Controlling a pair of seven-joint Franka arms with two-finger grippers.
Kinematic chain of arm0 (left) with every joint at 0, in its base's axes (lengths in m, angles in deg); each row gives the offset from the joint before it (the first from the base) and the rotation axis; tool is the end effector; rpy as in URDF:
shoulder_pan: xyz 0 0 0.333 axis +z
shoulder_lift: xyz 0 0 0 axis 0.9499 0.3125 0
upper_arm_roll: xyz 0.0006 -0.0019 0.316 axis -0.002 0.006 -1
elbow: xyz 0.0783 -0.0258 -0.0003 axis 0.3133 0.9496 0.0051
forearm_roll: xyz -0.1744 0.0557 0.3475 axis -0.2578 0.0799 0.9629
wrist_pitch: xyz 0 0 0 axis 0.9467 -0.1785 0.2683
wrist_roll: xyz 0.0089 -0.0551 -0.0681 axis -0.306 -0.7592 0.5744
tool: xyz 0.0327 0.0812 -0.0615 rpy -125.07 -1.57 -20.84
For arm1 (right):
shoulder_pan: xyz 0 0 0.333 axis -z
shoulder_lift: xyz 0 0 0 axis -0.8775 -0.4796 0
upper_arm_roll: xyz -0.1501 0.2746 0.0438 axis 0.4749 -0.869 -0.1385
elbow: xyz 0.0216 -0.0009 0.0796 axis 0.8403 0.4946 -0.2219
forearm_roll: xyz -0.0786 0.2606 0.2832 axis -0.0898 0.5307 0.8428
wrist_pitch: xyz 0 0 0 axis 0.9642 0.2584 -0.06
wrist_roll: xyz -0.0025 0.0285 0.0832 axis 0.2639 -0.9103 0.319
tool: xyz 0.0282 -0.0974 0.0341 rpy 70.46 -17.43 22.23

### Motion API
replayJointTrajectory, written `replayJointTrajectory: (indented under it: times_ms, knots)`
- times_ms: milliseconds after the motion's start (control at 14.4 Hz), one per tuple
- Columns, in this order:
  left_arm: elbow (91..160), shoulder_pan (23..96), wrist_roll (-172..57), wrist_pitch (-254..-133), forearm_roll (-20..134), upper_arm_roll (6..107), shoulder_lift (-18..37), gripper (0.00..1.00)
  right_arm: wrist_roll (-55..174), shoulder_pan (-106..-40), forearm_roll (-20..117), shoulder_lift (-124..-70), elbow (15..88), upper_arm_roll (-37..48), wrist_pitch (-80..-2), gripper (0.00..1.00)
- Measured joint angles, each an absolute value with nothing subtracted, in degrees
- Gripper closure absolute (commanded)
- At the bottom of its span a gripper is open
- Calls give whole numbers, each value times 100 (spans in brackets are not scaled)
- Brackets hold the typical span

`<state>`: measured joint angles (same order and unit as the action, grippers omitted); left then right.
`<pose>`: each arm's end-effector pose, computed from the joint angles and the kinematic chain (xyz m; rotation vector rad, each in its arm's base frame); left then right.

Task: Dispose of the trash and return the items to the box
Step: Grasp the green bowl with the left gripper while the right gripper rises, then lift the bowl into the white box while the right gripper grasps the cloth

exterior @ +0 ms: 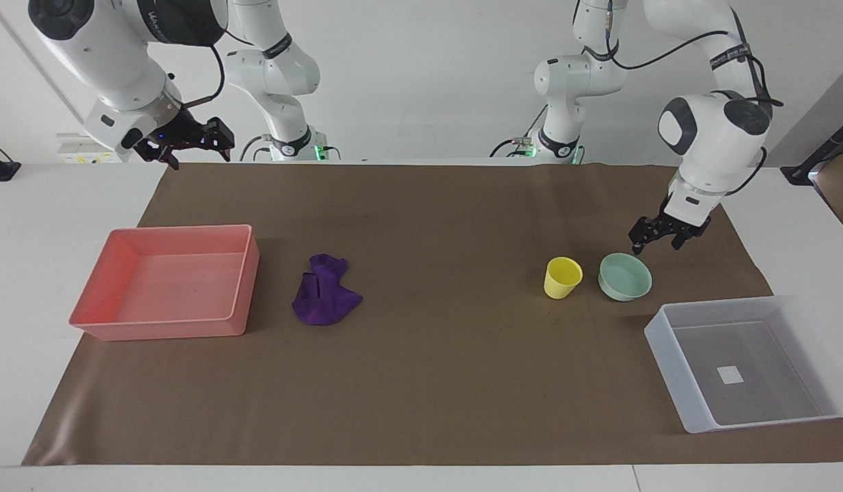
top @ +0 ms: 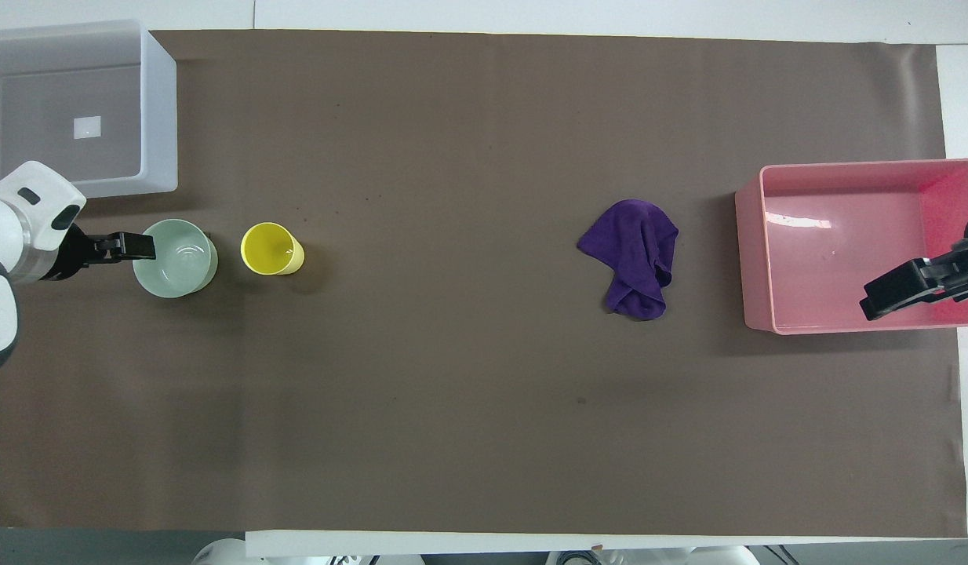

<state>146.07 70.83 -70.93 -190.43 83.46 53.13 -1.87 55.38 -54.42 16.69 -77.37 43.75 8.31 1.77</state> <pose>0.5251 -0.0050 0.3792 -3.1279 -0.0201 -0.1800 0.4957 -0.0209 0.6050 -3.0894 -0.2717 0.4454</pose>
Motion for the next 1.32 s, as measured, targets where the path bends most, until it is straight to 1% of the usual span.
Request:
replayJointTrajectory:
  times_ms: [70, 139, 278, 417, 626, 765, 904, 1043, 1252, 1322]
  knots:
    - [14704, 7082, -7070, -19456, 8346, 5315, 30, 96, 5538, -5437, 1669, -7680, 4369, 832, 177, 1]
    - [14749, 7081, -7046, -19684, 8346, 5316, 216, 100, 5538, -5433, 1671, -7603, 4368, 833, 173, 1]
    - [14766, 7081, -7039, -19832, 8346, 5316, 404, 100, 5538, -5437, 1809, -7477, 4396, 832, -100, 1]
    - [14765, 7082, -7041, -19837, 8347, 5316, 401, 100, 5538, -5476, 2047, -7468, 4548, 827, -630, 1]
    - [14765, 7083, -7041, -19837, 8346, 5315, 383, 100, 5640, -5872, 2236, -7719, 4923, 816, -1605, 1]
    - [14746, 7080, -7041, -19826, 8337, 5323, 327, 100, 6079, -6290, 2241, -8084, 5152, 806, -2306, 1]
    - [14746, 7080, -7040, -19772, 8337, 5323, 284, 100, 6493, -6627, 2241, -8579, 5263, 799, -2985, 1]
    - [14707, 7080, -7040, -19604, 8337, 5323, 244, 100, 6721, -6792, 2241, -9103, 5313, 798, -3629, 1]
    - [14433, 7080, -7040, -18939, 8338, 5320, 135, 100, 6940, -6957, 2241, -9727, 5521, 799, -4577, 1]
    - [14309, 7081, -7040, -18687, 8338, 5319, 90, 100, 6969, -6994, 2241, -9873, 5630, 800, -4843, 4]
